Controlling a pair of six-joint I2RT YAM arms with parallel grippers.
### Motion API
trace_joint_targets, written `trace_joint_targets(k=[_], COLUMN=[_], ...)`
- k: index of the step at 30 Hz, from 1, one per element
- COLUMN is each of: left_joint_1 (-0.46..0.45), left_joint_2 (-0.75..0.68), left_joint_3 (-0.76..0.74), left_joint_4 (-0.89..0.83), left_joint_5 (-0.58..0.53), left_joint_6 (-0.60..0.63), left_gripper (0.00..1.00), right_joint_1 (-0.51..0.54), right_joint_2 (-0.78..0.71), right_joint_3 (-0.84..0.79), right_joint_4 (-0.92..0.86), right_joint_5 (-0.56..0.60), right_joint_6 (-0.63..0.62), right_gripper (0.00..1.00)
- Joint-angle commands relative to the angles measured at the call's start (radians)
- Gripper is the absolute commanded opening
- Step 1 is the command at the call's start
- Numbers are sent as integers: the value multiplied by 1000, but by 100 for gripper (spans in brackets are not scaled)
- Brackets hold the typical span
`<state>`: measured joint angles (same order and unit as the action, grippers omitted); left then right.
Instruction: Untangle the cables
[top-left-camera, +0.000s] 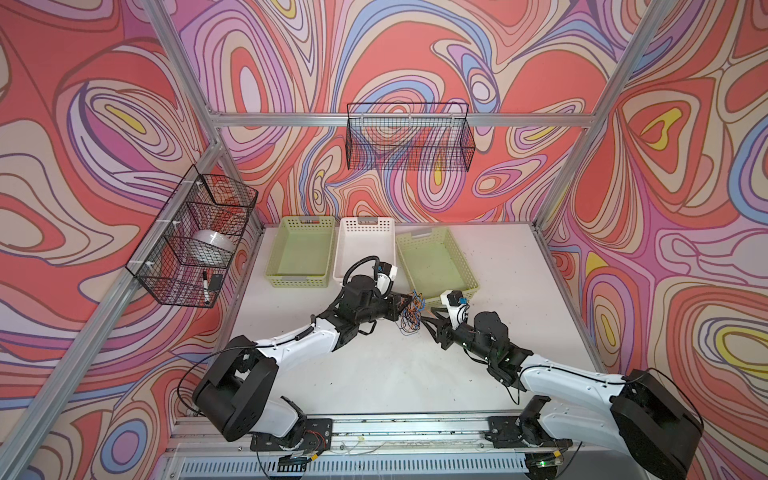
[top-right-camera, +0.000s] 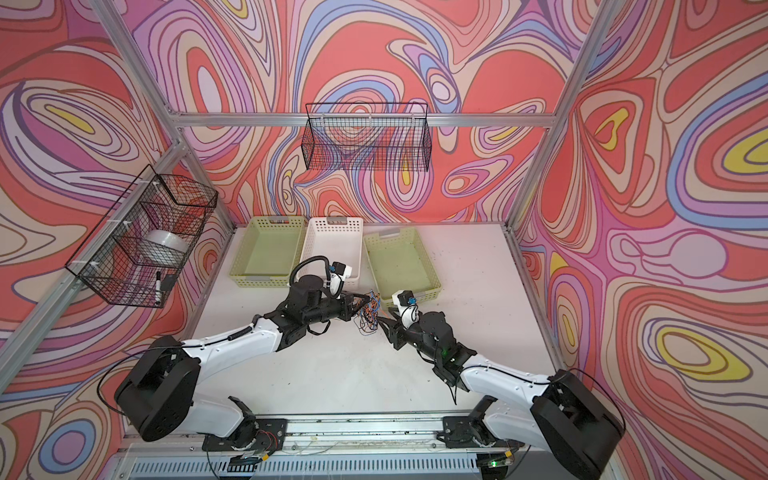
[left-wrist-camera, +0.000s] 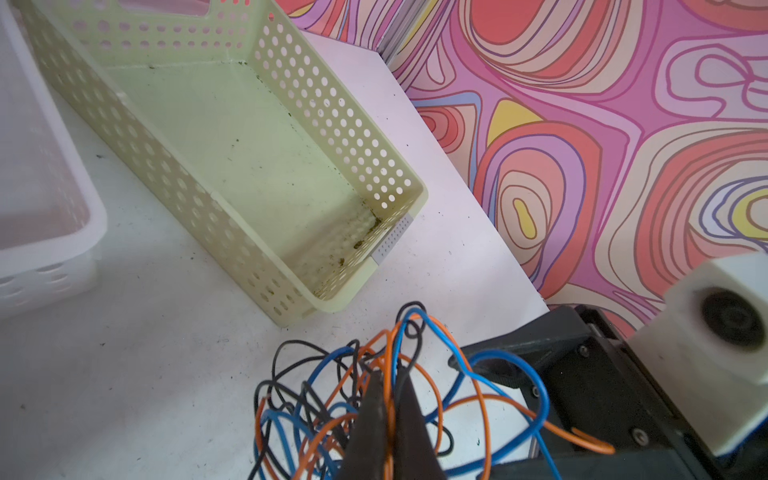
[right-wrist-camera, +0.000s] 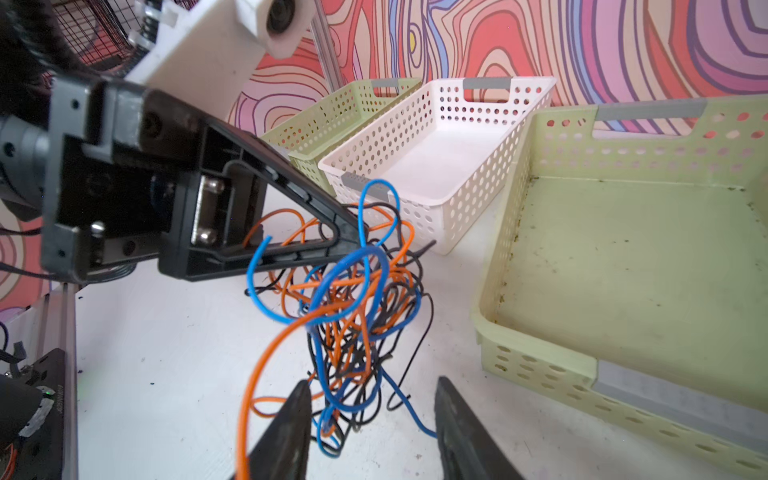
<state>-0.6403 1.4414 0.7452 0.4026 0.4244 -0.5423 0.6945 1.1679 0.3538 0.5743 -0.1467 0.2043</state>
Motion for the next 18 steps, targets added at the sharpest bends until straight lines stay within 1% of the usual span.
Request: trace_joint_targets(k=[1, 5, 8, 9, 13, 18], left_joint_1=[-13, -23, -29, -28, -31, -30], left_joint_2=[10, 4, -4, -8, -32, -76], left_joint_3=[35, 39, 37, 37, 35, 26], left_joint_4=[-11, -31, -37, -39, -55, -75], left_joint_5=[-15, -59, -85, -93, -123, -159], left_joint_6=[24, 41, 46, 50, 62, 78], left_gripper=[0, 0, 0, 0, 0, 0], right_joint_1=[3, 3, 3, 3, 3, 3], right_joint_2=[29, 58, 72, 78, 78, 38], right_joint_3=[50, 63, 67, 75, 114, 105], right_joint_4=[84, 124, 143, 129, -28, -124], right_joint_5=[-70, -89, -59, -31, 110, 246], right_joint_6=[35, 66, 91, 102, 109, 110], right_gripper=[48, 50, 49, 47, 33, 23])
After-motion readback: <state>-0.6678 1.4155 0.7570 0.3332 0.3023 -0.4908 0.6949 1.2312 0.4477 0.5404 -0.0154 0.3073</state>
